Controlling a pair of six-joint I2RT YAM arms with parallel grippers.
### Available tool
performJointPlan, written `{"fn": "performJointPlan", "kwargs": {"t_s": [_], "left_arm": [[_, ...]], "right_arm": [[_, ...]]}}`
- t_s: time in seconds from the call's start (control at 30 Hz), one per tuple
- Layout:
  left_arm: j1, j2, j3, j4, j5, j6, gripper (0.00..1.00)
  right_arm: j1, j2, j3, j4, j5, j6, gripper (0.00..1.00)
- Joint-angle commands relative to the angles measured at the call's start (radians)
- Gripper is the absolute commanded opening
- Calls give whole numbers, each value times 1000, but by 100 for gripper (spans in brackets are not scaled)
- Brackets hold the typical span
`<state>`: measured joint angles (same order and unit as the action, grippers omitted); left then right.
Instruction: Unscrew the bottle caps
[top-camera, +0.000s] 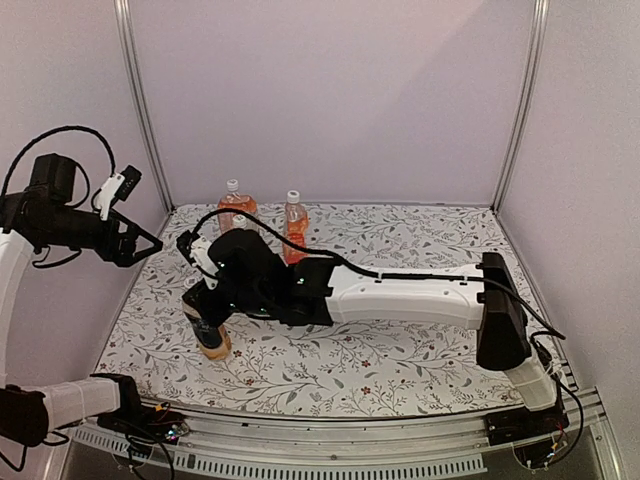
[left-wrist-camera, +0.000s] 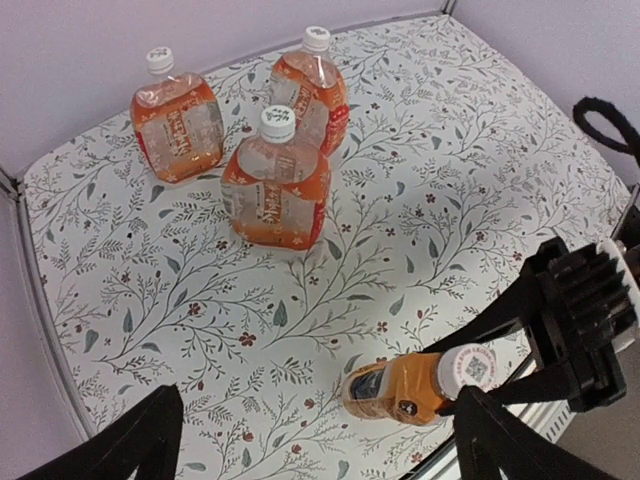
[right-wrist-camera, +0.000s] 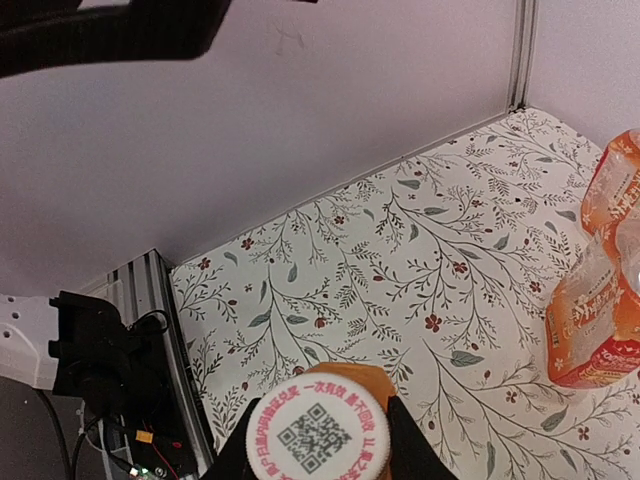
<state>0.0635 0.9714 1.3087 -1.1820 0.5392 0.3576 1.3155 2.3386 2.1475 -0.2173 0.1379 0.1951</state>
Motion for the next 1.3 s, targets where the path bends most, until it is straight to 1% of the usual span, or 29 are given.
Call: {"fn": "performJointPlan", "kwargs": {"t_s": [0.0,0.1,0.2,0.23,0.33,0.43,0.5,0.6,0.7,0.83,0.93,1.03,1.1,1.2,1.27], "left_arm": [[-23,8,83,-105,197,91,93],[-59,37,138,-144,281,120,90],[-139,64,188,-170,280,165,86],[-163,70,205,-176,267,182,85],[-226,83,264,-197,219,275,83],[-284,53,278,-140,182,365,83],[-353,5,226,-10,123,344,85],[-481,-48,114,173,-8,278,88],[-610,-71,31,288,-140,224,88],[-762,-62,-41,403,-342,203,88],[-807,-32,-59,495,-488,166,87],[-819,-11,-87,577,-580,168,85],[-824,-15,-119,628,-604,187,84],[-834,-25,-152,644,-579,212,80],[-842,-33,-167,652,-567,216,74]], "right_arm": [[-39,-283,-153,76,-49,74,0],[-78,-421,-332,165,-24,160,0],[-107,-560,-467,271,-7,246,0],[-108,-601,-494,293,-2,258,0],[-109,-659,-528,321,7,273,0],[-109,-695,-557,389,-1,307,0],[-110,-702,-569,449,-13,328,0],[-109,-687,-556,498,-26,353,0],[-109,-659,-534,518,-37,380,0],[-106,-614,-494,525,-59,409,0],[-100,-581,-473,527,-65,415,0],[-97,-562,-462,535,-69,427,0],[-96,-556,-460,543,-67,432,0],[-96,-552,-464,544,-48,434,0],[-96,-552,-465,544,-37,434,0]]}}
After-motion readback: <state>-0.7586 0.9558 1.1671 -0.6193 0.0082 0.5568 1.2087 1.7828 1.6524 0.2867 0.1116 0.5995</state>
